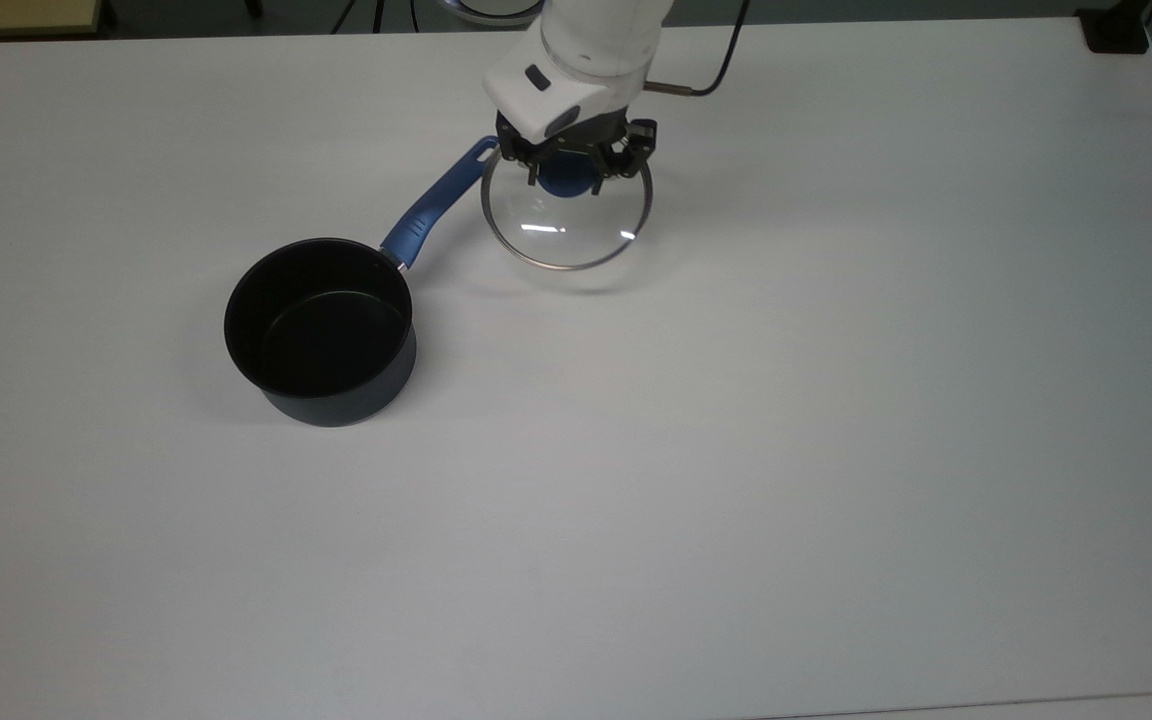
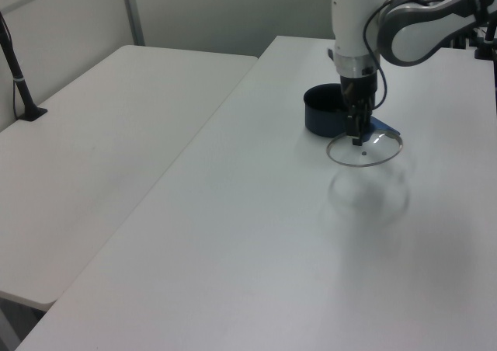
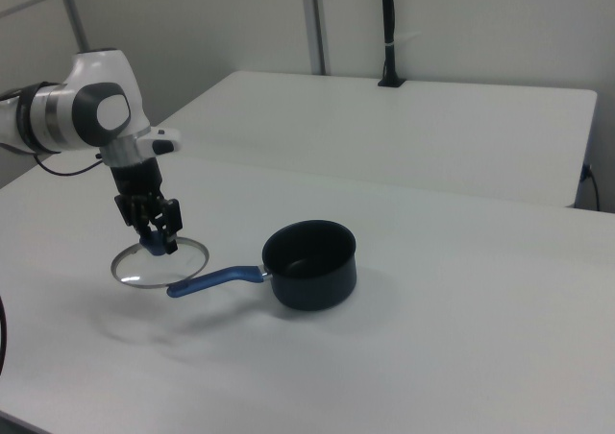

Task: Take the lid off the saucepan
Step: 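Lower the glass lid onto the table beside the saucepan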

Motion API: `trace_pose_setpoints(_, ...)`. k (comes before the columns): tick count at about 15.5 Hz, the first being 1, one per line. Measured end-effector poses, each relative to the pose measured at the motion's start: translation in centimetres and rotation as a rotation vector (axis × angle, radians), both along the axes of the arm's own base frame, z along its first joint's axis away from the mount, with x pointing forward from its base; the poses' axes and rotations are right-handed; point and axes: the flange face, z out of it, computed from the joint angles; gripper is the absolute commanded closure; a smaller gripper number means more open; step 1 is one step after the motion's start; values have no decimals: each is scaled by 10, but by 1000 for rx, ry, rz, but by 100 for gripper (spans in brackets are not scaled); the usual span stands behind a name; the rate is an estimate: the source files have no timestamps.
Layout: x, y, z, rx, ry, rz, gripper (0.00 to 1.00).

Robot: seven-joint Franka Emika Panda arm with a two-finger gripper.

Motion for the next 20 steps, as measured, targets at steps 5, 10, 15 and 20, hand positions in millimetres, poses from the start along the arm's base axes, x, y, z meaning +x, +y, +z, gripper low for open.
trace_pose_setpoints(5,-11,-6,-14,-10,15,3,39)
trace_pose_setpoints(10,-12,1,-14,-7,8,17,39)
trace_pose_setpoints(15,-15,11,-33,-10,33,37,39)
trace_pose_setpoints(20,-14,16,-50,-16,62,46,39)
